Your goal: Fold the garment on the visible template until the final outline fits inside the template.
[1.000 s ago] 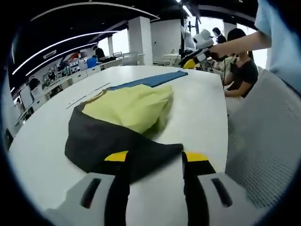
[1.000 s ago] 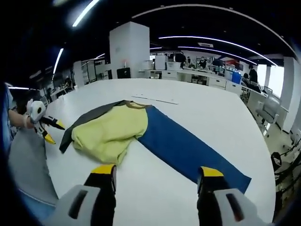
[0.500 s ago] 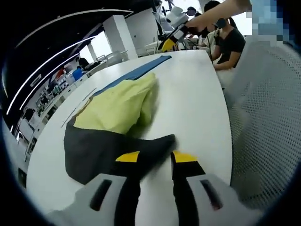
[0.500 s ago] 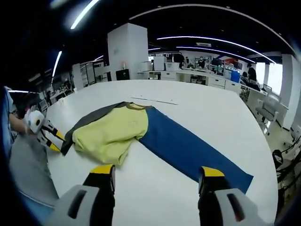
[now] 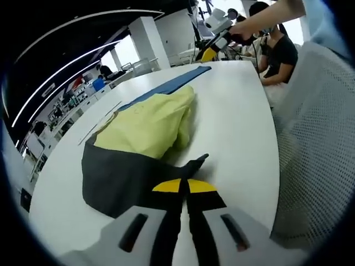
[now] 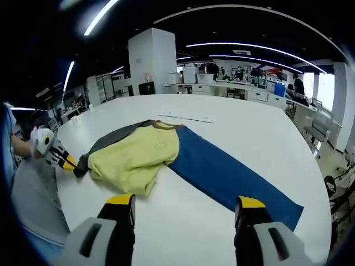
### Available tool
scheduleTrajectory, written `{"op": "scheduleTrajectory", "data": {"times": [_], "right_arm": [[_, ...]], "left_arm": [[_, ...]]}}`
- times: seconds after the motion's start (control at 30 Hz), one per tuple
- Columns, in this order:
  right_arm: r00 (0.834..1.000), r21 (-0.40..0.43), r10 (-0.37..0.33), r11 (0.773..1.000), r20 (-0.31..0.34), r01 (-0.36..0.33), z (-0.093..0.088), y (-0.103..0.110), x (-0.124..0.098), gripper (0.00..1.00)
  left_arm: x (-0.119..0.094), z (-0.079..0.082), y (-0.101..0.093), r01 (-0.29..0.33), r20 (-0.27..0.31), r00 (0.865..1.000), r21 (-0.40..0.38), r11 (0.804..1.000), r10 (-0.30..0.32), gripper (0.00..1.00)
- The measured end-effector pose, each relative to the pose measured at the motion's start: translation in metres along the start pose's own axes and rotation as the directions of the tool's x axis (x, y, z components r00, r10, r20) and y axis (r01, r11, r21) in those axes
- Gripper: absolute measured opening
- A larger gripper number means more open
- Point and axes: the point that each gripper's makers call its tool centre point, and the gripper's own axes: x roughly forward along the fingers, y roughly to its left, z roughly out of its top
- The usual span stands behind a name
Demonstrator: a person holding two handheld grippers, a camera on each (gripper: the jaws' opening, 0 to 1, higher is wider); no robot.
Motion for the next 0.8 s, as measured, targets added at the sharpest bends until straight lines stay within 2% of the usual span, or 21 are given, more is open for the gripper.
{"op": "scheduleTrajectory", "data": {"times": [0.07,0.17,0.33,0.43,0.53,0.6,0.73,0.8], "right_arm": [[1.0,0.0,-0.001,1.0,-0.001,0.001,0.0,0.0,0.0,0.73],[1.0,0.002,0.0,1.0,0.002,0.0,0.0,0.001,-0.001,0.73],[1.0,0.006,0.0,1.0,0.003,0.0,0.0,0.001,-0.001,0.72],[1.0,0.011,0.001,1.0,0.007,-0.001,0.001,0.002,-0.001,0.72],[1.0,0.014,-0.002,1.0,0.007,0.002,0.0,0.002,-0.002,0.72],[1.0,0.017,-0.003,1.0,0.006,0.003,-0.001,0.002,-0.003,0.72],[1.0,0.022,-0.009,1.0,0.002,0.009,-0.005,0.0,-0.005,0.72],[1.0,0.03,-0.012,0.999,0.003,0.012,-0.007,-0.001,-0.007,0.72]], "left_arm": [[-0.005,0.003,0.005,-0.008,0.01,1.0,-0.016,1.0,0.008,0.0],[-0.018,0.01,0.019,-0.036,0.043,0.998,-0.086,0.996,0.04,0.0],[-0.03,0.007,0.047,-0.089,0.026,0.995,-0.093,0.992,0.092,0.0],[-0.033,0.004,0.064,-0.112,0.016,0.993,-0.144,0.983,0.116,0.0],[-0.031,-0.001,0.078,-0.13,0.006,0.991,-0.21,0.969,0.135,0.0],[-0.028,-0.008,0.083,-0.135,-0.018,0.991,-0.275,0.952,0.135,0.0],[-0.021,-0.022,0.091,-0.145,-0.057,0.989,-0.327,0.934,0.133,0.0],[-0.019,-0.026,0.093,-0.145,-0.064,0.989,-0.336,0.931,0.131,0.0]]}}
